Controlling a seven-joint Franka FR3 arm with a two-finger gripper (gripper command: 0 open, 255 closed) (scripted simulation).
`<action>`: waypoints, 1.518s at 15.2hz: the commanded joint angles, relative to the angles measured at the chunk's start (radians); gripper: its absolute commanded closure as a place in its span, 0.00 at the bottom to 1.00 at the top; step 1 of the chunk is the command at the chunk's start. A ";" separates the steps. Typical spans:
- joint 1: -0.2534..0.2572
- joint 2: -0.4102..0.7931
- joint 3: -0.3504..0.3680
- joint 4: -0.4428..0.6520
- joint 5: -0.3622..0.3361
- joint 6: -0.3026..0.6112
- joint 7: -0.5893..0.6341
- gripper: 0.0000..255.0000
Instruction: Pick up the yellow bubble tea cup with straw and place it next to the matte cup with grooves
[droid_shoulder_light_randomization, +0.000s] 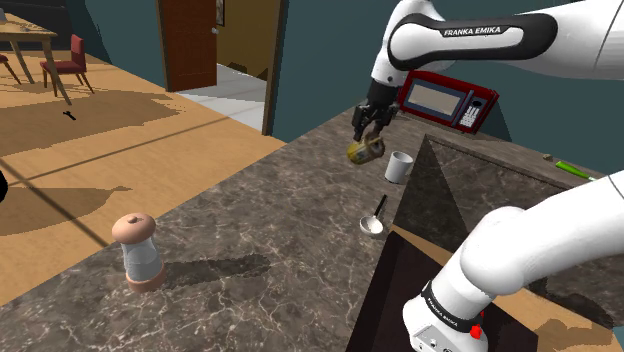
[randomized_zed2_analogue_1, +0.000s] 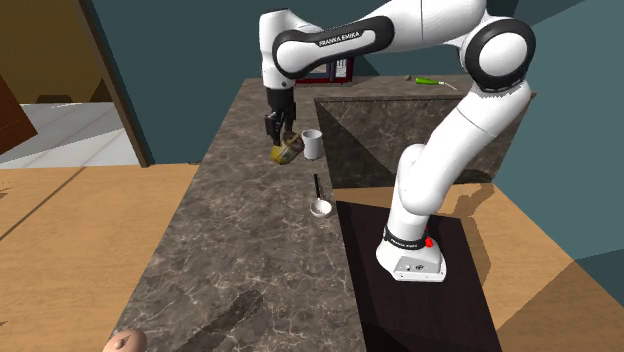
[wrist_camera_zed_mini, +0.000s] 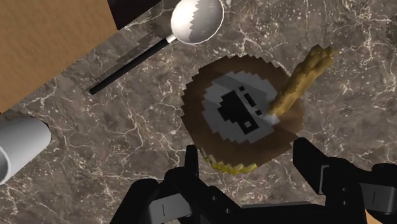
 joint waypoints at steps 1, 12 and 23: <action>-0.018 0.014 -0.037 0.015 -0.015 0.001 -0.049 1.00; -0.104 0.167 -0.238 0.171 -0.050 0.011 -0.326 1.00; -0.155 0.343 -0.363 0.298 -0.003 0.058 -0.523 1.00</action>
